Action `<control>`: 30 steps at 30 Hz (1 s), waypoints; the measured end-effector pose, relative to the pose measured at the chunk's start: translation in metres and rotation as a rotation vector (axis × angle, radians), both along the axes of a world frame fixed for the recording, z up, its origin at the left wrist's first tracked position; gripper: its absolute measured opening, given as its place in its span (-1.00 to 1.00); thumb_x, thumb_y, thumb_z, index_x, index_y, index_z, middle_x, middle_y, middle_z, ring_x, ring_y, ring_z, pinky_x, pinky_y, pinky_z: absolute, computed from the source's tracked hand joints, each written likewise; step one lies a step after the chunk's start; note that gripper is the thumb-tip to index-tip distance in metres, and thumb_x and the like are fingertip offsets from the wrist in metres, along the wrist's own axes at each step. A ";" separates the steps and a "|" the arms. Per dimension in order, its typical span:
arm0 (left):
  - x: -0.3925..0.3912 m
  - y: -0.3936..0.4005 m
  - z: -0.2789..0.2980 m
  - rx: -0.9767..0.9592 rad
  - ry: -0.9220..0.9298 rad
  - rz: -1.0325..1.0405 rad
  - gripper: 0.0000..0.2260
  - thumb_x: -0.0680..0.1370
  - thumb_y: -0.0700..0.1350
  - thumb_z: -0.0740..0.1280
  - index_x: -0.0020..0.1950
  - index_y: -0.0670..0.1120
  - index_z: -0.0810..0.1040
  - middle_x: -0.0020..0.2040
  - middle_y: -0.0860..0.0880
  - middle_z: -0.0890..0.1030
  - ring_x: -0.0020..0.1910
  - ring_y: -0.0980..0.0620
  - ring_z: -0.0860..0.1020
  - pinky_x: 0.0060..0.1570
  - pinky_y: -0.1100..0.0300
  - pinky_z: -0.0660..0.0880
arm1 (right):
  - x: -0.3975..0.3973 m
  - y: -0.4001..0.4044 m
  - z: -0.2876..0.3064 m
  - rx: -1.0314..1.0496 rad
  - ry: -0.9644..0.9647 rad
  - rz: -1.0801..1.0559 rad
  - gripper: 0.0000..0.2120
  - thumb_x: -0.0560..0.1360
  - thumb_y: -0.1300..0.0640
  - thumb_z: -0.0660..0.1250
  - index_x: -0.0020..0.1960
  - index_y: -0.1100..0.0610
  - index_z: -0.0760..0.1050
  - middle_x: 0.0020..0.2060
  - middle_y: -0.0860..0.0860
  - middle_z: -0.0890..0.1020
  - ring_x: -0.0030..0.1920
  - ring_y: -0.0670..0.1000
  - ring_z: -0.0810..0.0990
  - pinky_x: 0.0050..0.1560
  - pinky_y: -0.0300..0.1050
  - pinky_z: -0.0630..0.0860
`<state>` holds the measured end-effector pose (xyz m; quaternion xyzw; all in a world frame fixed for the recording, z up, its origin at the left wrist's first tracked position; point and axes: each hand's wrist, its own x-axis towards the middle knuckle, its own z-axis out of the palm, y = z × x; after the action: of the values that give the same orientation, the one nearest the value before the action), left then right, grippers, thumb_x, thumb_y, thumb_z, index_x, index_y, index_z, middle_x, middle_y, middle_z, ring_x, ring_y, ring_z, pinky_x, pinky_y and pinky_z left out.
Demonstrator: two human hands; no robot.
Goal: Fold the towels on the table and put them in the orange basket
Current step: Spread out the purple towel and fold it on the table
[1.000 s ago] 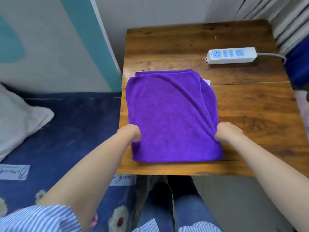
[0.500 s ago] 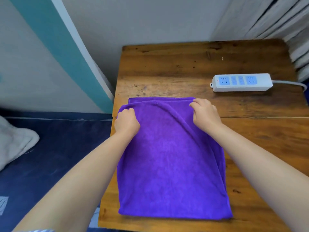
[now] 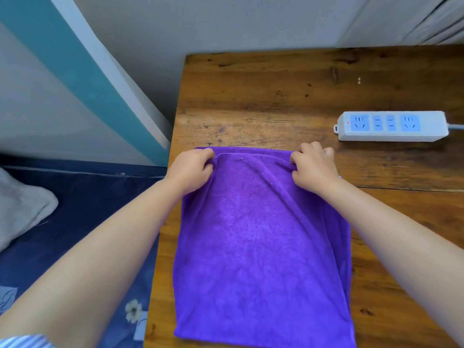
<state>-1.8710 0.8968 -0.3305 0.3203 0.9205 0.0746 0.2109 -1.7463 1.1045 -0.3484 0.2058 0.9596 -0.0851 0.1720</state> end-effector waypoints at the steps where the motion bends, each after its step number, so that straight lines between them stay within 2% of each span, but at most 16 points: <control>1: 0.001 0.001 0.004 0.026 -0.041 -0.029 -0.85 0.55 -0.18 0.16 0.06 -0.17 0.47 0.02 -0.18 0.60 0.02 -0.19 0.51 -0.08 0.10 0.38 | 0.000 0.001 0.002 -0.009 -0.015 0.006 -0.79 0.44 0.27 0.20 0.04 0.16 0.49 0.06 0.12 0.53 0.18 0.15 0.34 0.13 -0.02 0.23; 4: 0.001 0.001 0.012 0.077 -0.103 -0.104 -0.83 0.59 -0.13 0.14 0.15 -0.11 0.43 0.03 -0.16 0.60 0.00 -0.18 0.52 -0.09 0.11 0.40 | 0.006 0.006 0.012 -0.152 -0.043 -0.017 -0.88 0.42 0.26 0.22 -0.07 0.11 0.41 -0.08 0.10 0.58 0.09 0.15 0.43 0.05 -0.05 0.28; 7: -0.002 0.003 0.013 0.105 -0.108 -0.088 -0.83 0.59 -0.12 0.16 0.14 -0.11 0.45 0.05 -0.15 0.60 0.02 -0.18 0.52 -0.05 0.09 0.42 | 0.019 0.017 0.024 -0.355 -0.164 -0.023 -0.94 0.40 0.23 0.27 -0.14 0.11 0.42 -0.26 0.05 0.47 -0.15 0.11 0.44 -0.25 -0.16 0.25; 10: -0.012 0.009 0.005 -0.008 0.016 -0.060 -0.81 0.58 -0.12 0.17 0.12 -0.14 0.48 0.08 -0.17 0.59 0.08 -0.19 0.51 -0.07 0.06 0.43 | 0.028 0.029 0.032 -0.366 -0.339 -0.022 -0.79 0.40 0.21 0.28 -0.38 0.12 0.33 -0.39 0.01 0.42 -0.28 0.05 0.38 -0.42 -0.16 0.20; 13: -0.020 0.014 -0.006 -0.134 0.104 -0.048 -0.79 0.57 -0.12 0.17 0.11 -0.19 0.50 0.11 -0.18 0.50 0.14 -0.17 0.43 -0.03 0.03 0.43 | 0.027 0.035 0.029 -0.233 -0.271 -0.088 -0.87 0.40 0.19 0.28 -0.31 0.16 0.40 -0.27 0.08 0.49 -0.12 0.15 0.49 -0.30 -0.17 0.30; 16: -0.022 0.019 -0.017 -0.179 0.079 -0.029 -0.76 0.55 -0.12 0.18 0.13 -0.19 0.52 0.20 -0.16 0.45 0.20 -0.18 0.40 0.07 0.03 0.42 | 0.021 0.038 0.019 -0.188 -0.095 -0.121 -0.96 0.39 0.22 0.28 -0.18 0.20 0.46 -0.02 0.14 0.47 0.12 0.17 0.43 0.02 -0.09 0.41; 18: -0.024 0.020 -0.021 -0.188 0.059 -0.048 -0.76 0.54 -0.12 0.19 0.11 -0.18 0.53 0.20 -0.16 0.47 0.20 -0.17 0.41 0.11 0.03 0.40 | 0.014 0.037 0.012 -0.225 -0.053 -0.087 -0.90 0.37 0.25 0.29 -0.11 0.22 0.50 0.20 0.16 0.44 0.26 0.16 0.34 0.24 -0.07 0.36; 20: -0.027 0.021 -0.021 -0.208 0.070 -0.106 -0.76 0.54 -0.10 0.19 0.11 -0.16 0.54 0.15 -0.15 0.50 0.19 -0.16 0.40 0.12 0.04 0.38 | 0.007 0.035 0.008 -0.268 -0.040 -0.049 -0.86 0.36 0.26 0.30 -0.09 0.23 0.53 0.31 0.13 0.39 0.35 0.12 0.27 0.34 -0.09 0.28; 22: -0.030 0.020 -0.021 -0.197 0.036 -0.134 -0.76 0.53 -0.09 0.21 0.10 -0.16 0.54 0.11 -0.17 0.51 0.17 -0.16 0.40 0.10 0.06 0.37 | 0.000 0.033 0.006 -0.319 -0.024 -0.002 -0.87 0.36 0.27 0.31 -0.10 0.22 0.54 0.27 0.10 0.45 0.34 0.11 0.30 0.33 -0.06 0.28; 24: -0.032 0.018 -0.018 -0.146 -0.040 -0.108 -0.78 0.51 -0.11 0.23 0.06 -0.18 0.55 0.07 -0.18 0.49 0.11 -0.16 0.44 0.03 0.11 0.38 | -0.005 0.030 0.008 -0.344 -0.025 0.047 -0.89 0.35 0.26 0.31 -0.14 0.17 0.54 0.11 0.10 0.55 0.23 0.13 0.40 0.26 0.00 0.34; 26: -0.033 0.015 -0.015 -0.104 -0.091 -0.087 -0.82 0.51 -0.13 0.25 0.03 -0.18 0.55 0.05 -0.17 0.47 0.06 -0.14 0.46 -0.03 0.14 0.39 | -0.006 0.030 0.011 -0.344 -0.025 0.071 -0.87 0.35 0.25 0.31 -0.11 0.19 0.55 0.00 0.12 0.56 0.14 0.14 0.43 0.19 -0.02 0.37; 30: -0.038 0.008 -0.012 -0.178 -0.097 -0.161 -0.81 0.53 -0.08 0.24 0.07 -0.13 0.53 0.07 -0.13 0.49 0.06 -0.11 0.47 -0.01 0.12 0.41 | -0.001 0.033 0.023 -0.207 -0.116 0.159 -0.85 0.40 0.16 0.28 -0.05 0.13 0.54 -0.02 0.08 0.55 0.13 0.10 0.41 0.04 -0.10 0.31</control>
<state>-1.9094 0.9050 -0.3424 0.3692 0.8835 -0.0094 0.2880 -1.7476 1.1377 -0.3252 0.1147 0.9474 -0.1577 0.2537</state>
